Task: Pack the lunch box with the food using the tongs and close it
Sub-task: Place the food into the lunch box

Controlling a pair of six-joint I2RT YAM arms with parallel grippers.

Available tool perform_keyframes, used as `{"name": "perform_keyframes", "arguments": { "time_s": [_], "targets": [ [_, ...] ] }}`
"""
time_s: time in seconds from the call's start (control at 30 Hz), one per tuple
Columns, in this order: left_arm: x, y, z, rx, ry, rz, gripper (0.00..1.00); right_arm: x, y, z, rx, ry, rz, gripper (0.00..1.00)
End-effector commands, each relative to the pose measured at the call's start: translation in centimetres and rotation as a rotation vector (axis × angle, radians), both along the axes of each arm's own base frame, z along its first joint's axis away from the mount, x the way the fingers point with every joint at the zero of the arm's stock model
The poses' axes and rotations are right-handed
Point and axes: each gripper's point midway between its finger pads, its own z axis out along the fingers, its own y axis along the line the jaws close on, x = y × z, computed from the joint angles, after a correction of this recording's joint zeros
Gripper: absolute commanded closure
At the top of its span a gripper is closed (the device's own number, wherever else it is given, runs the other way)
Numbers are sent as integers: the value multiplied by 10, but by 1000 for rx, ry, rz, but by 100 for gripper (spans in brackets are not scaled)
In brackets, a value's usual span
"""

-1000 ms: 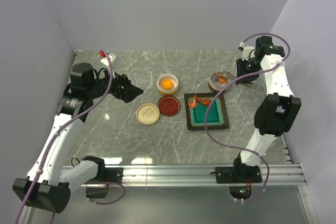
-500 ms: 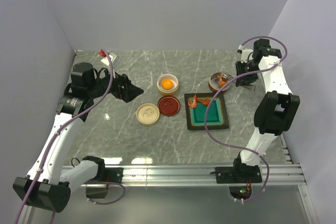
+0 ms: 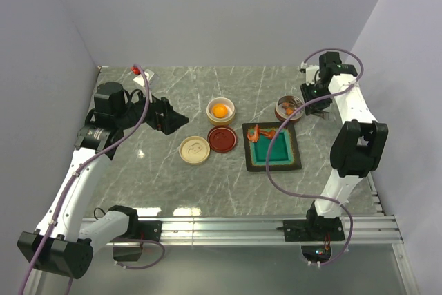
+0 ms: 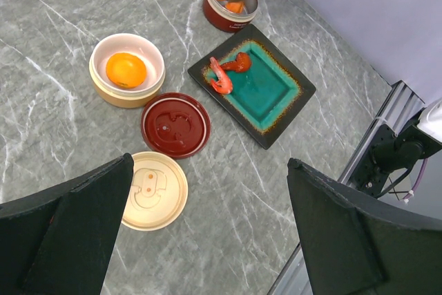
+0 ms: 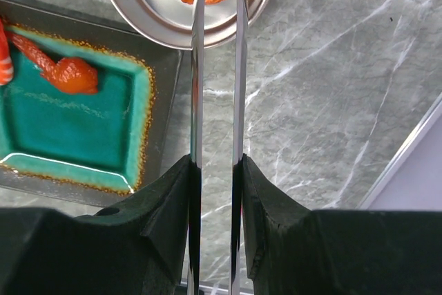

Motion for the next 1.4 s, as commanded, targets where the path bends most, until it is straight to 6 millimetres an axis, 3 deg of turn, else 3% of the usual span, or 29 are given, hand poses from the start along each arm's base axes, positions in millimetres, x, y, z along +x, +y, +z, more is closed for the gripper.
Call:
{"name": "perform_keyframes", "arguments": {
  "time_s": [0.0, 0.4, 0.67, 1.0, 1.1, 1.17, 1.2, 1.3, 1.37],
  "targets": [
    [2, -1, 13, -13, -49, -12, 1, 10, -4, 27, -88, -110, 14, 67],
    [2, -1, 13, -12, -53, -12, 0, 10, -5, 39, -209, -170, 31, 61],
    [0, -1, 15, -13, -56, -15, 1, 9, -5, 41, -209, -167, 28, 55],
    [-1, -1, 17, -16, -55, -15, 1, 8, 0, 58, -176, -192, 26, 48],
    [-1, -1, 18, -18, -58, -12, 1, 10, 5, 72, -153, -222, 25, 48],
    [-2, -1, 18, -16, -59, -15, 1, 7, 20, 81, -128, -228, 63, 49],
    [-3, -1, 18, -14, -57, -16, 1, 7, 26, 95, -99, -258, 78, 49],
    [-3, 0, 17, -8, -57, -18, 0, -7, 41, 113, -31, -260, 119, 50],
    [-3, 0, 15, -7, -51, -16, 1, -22, 46, 114, 3, -227, 128, 50]
  ]
}}
